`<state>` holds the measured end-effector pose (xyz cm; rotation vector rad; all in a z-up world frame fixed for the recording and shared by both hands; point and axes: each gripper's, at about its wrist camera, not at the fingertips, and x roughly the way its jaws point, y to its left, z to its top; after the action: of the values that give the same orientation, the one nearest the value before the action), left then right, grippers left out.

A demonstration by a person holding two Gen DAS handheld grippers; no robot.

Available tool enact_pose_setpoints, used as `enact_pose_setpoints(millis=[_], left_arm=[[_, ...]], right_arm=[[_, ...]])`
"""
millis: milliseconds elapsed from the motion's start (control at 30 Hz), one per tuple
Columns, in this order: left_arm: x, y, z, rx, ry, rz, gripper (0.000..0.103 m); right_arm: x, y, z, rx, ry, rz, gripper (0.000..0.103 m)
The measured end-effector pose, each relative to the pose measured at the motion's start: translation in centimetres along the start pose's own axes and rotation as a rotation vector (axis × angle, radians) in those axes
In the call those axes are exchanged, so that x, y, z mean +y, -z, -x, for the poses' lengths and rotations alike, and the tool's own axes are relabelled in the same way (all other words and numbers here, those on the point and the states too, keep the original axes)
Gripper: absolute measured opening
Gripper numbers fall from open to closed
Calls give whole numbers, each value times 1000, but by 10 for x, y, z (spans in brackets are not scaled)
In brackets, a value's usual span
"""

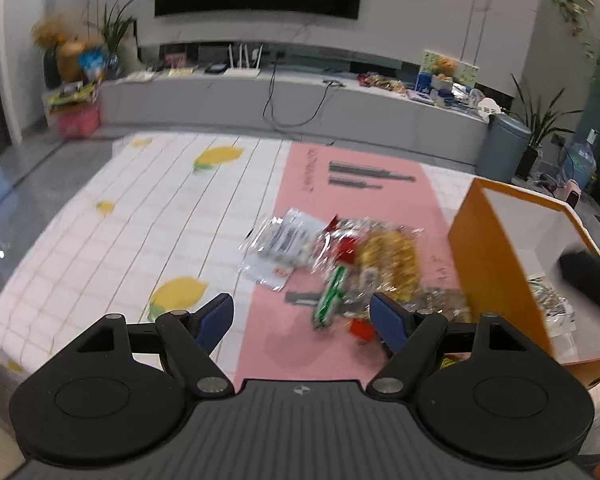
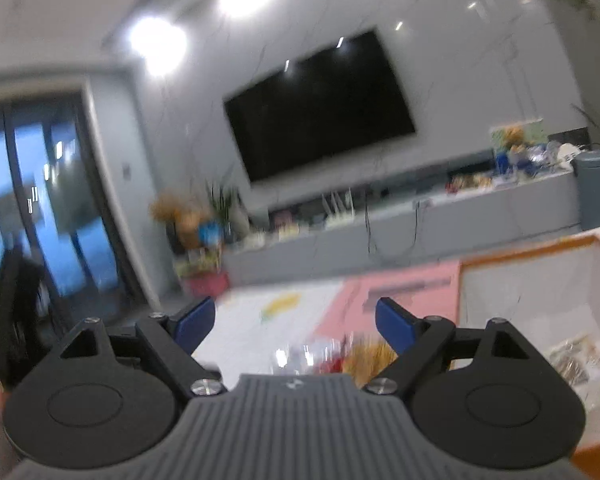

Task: Organize snacks
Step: 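Grasp the dark yellow-print snack bag with the right gripper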

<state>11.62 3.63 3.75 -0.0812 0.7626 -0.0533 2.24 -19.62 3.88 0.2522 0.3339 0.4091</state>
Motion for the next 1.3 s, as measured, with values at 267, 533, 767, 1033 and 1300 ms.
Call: enact_pose_setpoints(millis=[267,533,767,1033,1300], left_arm=[[34,23,-29,89,74,76,91],[43,24,-47,150,67,104,91],[40,26,-46,153,79,86,91],[37,26,-48,162,82,68,91],[31,22,-46,139,115,14,91]], right_arm=[[6,33,-48,201,103,98,86],[28,58,-87,320,166,307,86],[13,82,-131,499,287,286,83],[-5,89,-141,522,306,228,52],[5,59,-104,427,193,162,46]])
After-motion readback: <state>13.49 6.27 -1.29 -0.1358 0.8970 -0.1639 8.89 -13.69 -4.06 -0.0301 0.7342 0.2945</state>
